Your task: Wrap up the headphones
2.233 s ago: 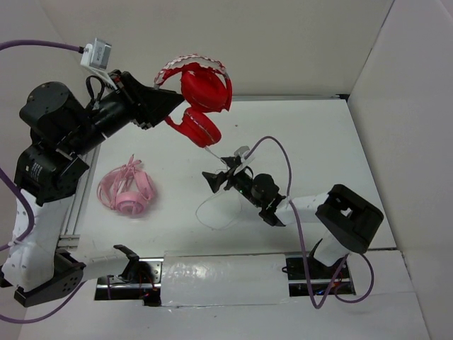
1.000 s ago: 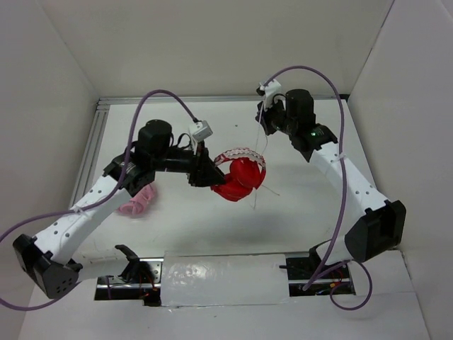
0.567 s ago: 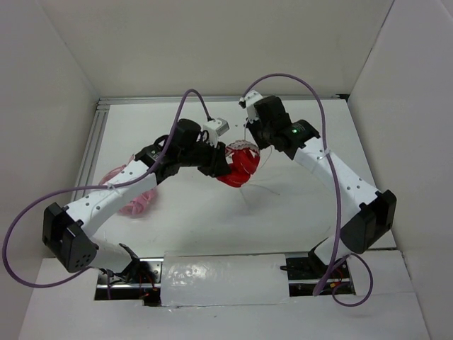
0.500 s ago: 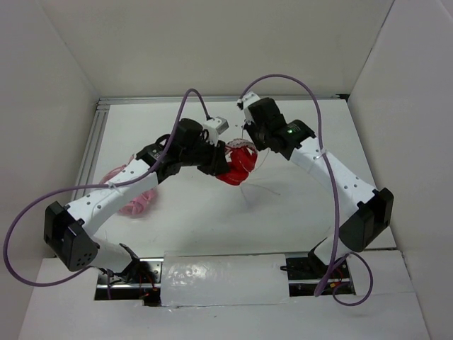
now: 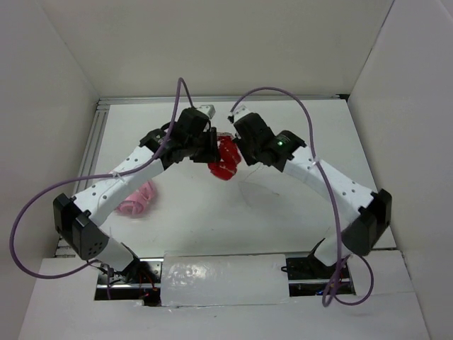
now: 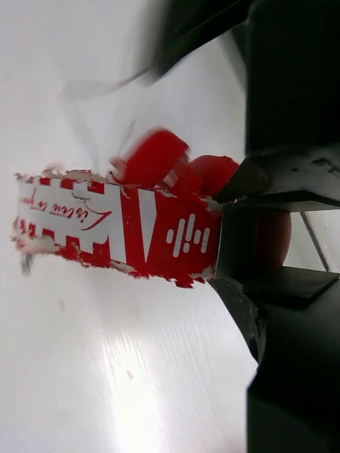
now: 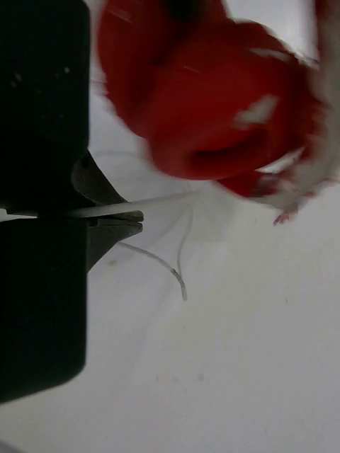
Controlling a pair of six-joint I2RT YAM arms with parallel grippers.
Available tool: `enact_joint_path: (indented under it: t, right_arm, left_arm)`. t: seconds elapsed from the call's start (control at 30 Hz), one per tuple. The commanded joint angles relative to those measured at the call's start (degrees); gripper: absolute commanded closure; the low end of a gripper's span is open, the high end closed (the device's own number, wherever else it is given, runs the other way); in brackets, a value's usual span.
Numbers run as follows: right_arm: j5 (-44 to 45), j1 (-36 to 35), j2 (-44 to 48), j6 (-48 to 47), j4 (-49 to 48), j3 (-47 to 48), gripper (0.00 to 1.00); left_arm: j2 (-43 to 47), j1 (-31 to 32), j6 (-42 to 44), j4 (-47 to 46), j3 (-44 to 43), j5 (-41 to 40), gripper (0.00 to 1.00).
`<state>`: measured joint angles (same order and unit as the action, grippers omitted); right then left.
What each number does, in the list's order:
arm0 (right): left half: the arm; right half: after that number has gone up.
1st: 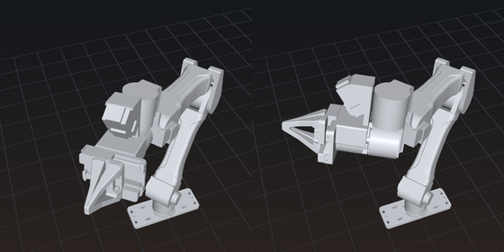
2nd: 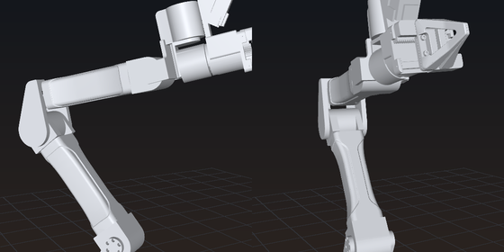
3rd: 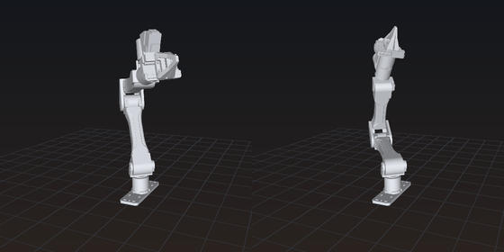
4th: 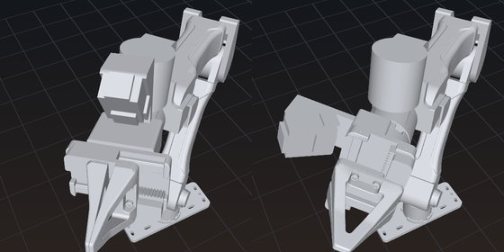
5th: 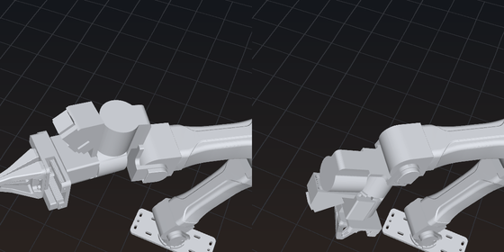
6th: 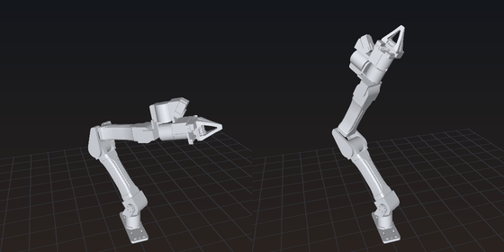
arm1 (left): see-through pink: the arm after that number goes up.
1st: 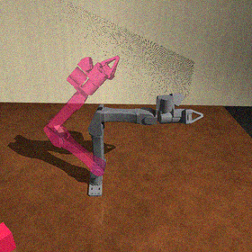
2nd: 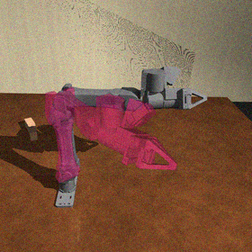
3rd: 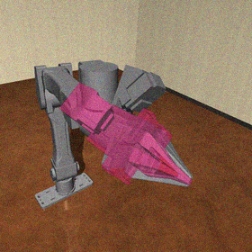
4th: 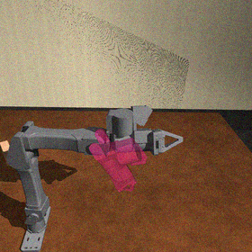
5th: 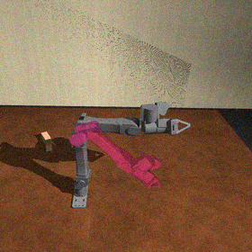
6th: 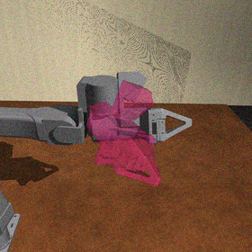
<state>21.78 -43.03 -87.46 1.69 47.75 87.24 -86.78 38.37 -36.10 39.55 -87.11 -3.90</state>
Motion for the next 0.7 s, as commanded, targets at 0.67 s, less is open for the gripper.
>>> enact_joint_path:
  t: [0.67]
  right_arm:
    - [-33.6,6.8,27.4,11.4,-23.4,-20.9,1.00]
  left_arm:
    - [12.5,-9.9,1.5,-20.1,9.6,11.7,1.00]
